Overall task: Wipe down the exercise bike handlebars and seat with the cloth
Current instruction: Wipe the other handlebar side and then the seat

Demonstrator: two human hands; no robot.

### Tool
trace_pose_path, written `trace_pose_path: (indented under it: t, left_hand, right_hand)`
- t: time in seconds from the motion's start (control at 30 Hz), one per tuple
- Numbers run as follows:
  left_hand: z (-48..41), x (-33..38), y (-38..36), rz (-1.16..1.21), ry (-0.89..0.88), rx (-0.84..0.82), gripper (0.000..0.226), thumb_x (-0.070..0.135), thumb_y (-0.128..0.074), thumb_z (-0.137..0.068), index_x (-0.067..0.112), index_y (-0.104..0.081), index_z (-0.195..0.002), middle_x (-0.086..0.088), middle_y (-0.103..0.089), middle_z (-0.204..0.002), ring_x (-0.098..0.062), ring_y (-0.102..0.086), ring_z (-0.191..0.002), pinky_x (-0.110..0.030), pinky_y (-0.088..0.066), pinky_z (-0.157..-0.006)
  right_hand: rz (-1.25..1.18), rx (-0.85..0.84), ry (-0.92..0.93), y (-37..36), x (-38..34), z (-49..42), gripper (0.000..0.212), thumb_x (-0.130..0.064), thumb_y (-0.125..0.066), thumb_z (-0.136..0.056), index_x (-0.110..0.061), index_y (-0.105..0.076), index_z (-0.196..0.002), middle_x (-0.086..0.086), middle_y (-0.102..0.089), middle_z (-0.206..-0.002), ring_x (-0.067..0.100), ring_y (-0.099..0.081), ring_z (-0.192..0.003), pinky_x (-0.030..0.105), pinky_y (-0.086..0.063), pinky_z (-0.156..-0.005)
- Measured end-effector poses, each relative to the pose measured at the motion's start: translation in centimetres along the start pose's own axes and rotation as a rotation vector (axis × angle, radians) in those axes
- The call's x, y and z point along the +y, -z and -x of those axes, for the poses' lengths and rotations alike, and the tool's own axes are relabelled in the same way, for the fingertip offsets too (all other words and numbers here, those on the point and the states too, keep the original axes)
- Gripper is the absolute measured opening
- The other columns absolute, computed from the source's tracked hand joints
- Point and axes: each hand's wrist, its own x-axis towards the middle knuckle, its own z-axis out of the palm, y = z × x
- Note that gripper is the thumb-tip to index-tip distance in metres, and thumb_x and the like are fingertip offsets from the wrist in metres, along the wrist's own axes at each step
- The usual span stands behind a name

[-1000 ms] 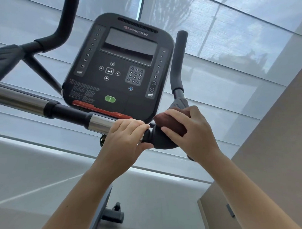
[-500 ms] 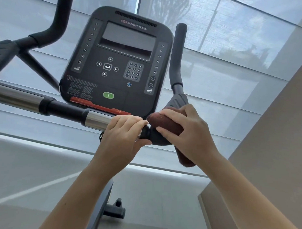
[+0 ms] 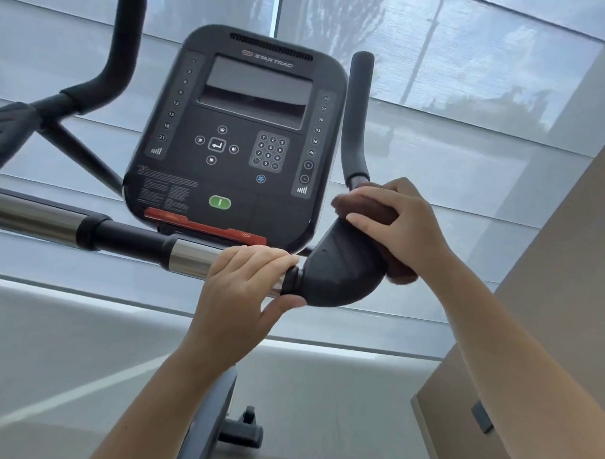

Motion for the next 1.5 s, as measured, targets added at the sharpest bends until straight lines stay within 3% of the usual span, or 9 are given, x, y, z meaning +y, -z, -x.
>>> trace_pose_path:
  t: [0.27, 0.37, 0.5, 0.63, 0.8, 0.9, 1.13, 1.27, 1.5]
  left_hand:
    - [-0.3, -0.2, -0.3, -0.011, -0.034, 0.058, 0.045, 0.045, -0.051, -0.081, 0.006, -0.070, -0.095, -0.005, -0.071, -0.096, -0.024, -0.064, -0.092, -0.034, -0.038, -0.087]
    - [-0.4, -0.3, -0.1, -0.041, -0.052, 0.048, 0.047, 0.046, -0.049, -0.083, 0.006, -0.070, -0.093, -0.005, -0.071, -0.095, -0.025, -0.065, -0.091, -0.032, -0.038, -0.086]
    - [-0.3, -0.1, 0.0, -0.034, -0.024, 0.014, 0.045, 0.045, -0.050, -0.082, 0.006, -0.069, -0.094, -0.005, -0.071, -0.096, -0.026, -0.065, -0.092, -0.032, -0.036, -0.088]
    - [-0.3, 0.2, 0.0, -0.026, 0.006, 0.007, 0.045, 0.044, -0.051, -0.080, 0.006, -0.069, -0.094, -0.006, -0.071, -0.096, -0.028, -0.065, -0.092, -0.033, -0.036, -0.088]
    - [-0.3, 0.4, 0.2, -0.012, 0.015, 0.011, 0.044, 0.044, -0.050, -0.081, 0.006, -0.069, -0.094, -0.007, -0.071, -0.095, -0.028, -0.064, -0.091, -0.034, -0.036, -0.087]
    - [-0.4, 0.5, 0.2, -0.006, 0.019, 0.021, 0.044, 0.044, -0.050, -0.081, 0.006, -0.069, -0.093, -0.007, -0.070, -0.095, -0.028, -0.064, -0.091, -0.034, -0.036, -0.087]
    - [-0.3, 0.8, 0.3, 0.002, 0.050, -0.019, 0.047, 0.046, -0.049, -0.082, 0.004, -0.068, -0.095, -0.007, -0.070, -0.097, -0.029, -0.063, -0.094, -0.032, -0.034, -0.089]
    - [-0.4, 0.9, 0.5, 0.009, 0.067, -0.030, 0.054, 0.052, -0.044, -0.085, 0.005, -0.067, -0.096, -0.007, -0.069, -0.098, -0.028, -0.062, -0.095, -0.033, -0.034, -0.089]
    - [-0.4, 0.8, 0.4, 0.020, 0.073, -0.012, 0.062, 0.058, -0.035, -0.087, 0.006, -0.068, -0.095, -0.006, -0.070, -0.097, -0.026, -0.062, -0.095, -0.031, -0.034, -0.090]
  right_hand:
    - [-0.043, -0.027, 0.200, 1.5, 0.4, 2.9, 0.039, -0.037, -0.072, -0.069, -0.039, -0.063, -0.107, -0.004, -0.054, -0.096, -0.004, -0.050, -0.090, 0.005, -0.034, -0.086]
    - [-0.031, 0.085, 0.093, 1.5, 1.2, -2.0, 0.038, -0.032, -0.073, -0.073, -0.035, -0.064, -0.110, -0.001, -0.055, -0.096, 0.001, -0.049, -0.090, 0.004, -0.031, -0.087]
    - [-0.107, -0.013, -0.017, -0.3, 2.4, -3.1, 0.029, -0.031, -0.069, -0.079, -0.041, -0.063, -0.105, 0.002, -0.060, -0.105, 0.011, -0.052, -0.102, 0.021, -0.037, -0.092]
    - [-0.212, 0.105, -0.070, -0.7, 2.7, -0.9, 0.033, -0.031, -0.069, -0.079, -0.053, -0.056, -0.099, 0.004, -0.055, -0.105, 0.006, -0.052, -0.094, 0.012, -0.036, -0.088]
    - [-0.212, 0.183, -0.135, -1.0, 1.7, 1.9, 0.032, -0.028, -0.069, -0.079, -0.034, -0.063, -0.110, 0.006, -0.055, -0.105, 0.008, -0.052, -0.095, 0.007, -0.037, -0.085]
    - [-0.315, 0.324, -0.181, -1.9, 0.9, 4.9, 0.033, -0.025, -0.070, -0.078, -0.040, -0.061, -0.105, 0.004, -0.053, -0.105, 0.001, -0.052, -0.090, 0.000, -0.037, -0.082]
    - [-0.499, 0.423, -0.136, -2.3, 1.0, 6.6, 0.029, -0.036, -0.069, -0.072, -0.049, -0.062, -0.097, -0.006, -0.060, -0.103, -0.001, -0.058, -0.096, 0.017, -0.046, -0.089]
    - [-0.611, 0.456, -0.238, -1.4, 3.5, 1.9, 0.027, -0.025, -0.067, -0.079, -0.031, -0.064, -0.105, 0.003, -0.064, -0.115, 0.013, -0.059, -0.108, 0.038, -0.045, -0.099]
    - [-0.908, 0.425, -0.317, -4.6, 3.5, 2.8, 0.018, -0.032, -0.064, -0.080, -0.033, -0.069, -0.098, -0.017, -0.070, -0.098, 0.007, -0.062, -0.101, 0.028, -0.048, -0.086]
